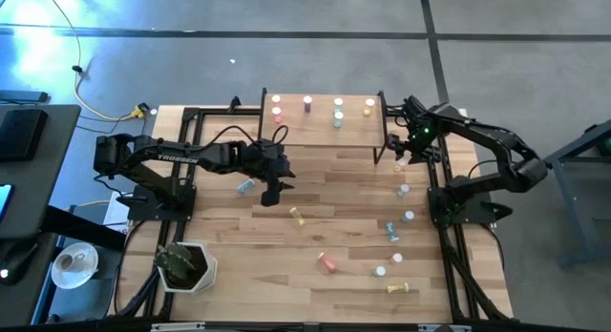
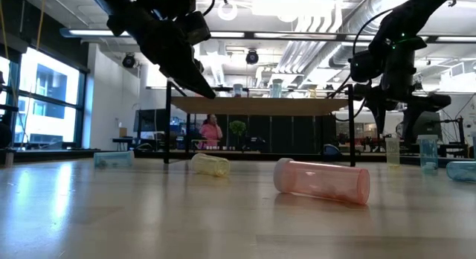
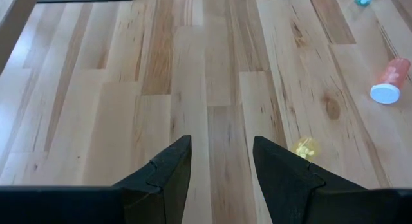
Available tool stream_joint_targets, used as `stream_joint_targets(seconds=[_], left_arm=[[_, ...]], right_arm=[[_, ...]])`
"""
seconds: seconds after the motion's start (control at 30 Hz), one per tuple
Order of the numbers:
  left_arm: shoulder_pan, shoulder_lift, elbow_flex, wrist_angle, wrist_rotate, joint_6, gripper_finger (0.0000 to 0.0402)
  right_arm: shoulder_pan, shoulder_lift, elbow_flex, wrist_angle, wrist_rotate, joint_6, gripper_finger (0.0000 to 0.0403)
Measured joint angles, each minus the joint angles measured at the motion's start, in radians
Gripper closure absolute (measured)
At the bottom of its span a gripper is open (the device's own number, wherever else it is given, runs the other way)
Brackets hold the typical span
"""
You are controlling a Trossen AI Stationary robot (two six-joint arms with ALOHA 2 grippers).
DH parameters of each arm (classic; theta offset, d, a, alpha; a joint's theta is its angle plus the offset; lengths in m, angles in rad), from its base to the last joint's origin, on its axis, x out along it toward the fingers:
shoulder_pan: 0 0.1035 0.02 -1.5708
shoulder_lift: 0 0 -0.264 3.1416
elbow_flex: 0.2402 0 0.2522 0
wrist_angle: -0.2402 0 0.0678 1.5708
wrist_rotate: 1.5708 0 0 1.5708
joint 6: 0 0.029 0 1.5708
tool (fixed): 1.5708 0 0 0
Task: Pick and place medicine bottles onto shelf by color
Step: Put the yellow pill bottle on the shelf aligned with the other yellow pill bottle
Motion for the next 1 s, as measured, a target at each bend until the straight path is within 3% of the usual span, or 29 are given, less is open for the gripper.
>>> stream_joint_targets(seconds=[1.0], left_arm=[[0.000,0.000,0.000,-0.030,0.000,0.000,0.0243]], right_arm=[[0.012,0.047,0.000,0.046,0.060,-0.017,0.0194]])
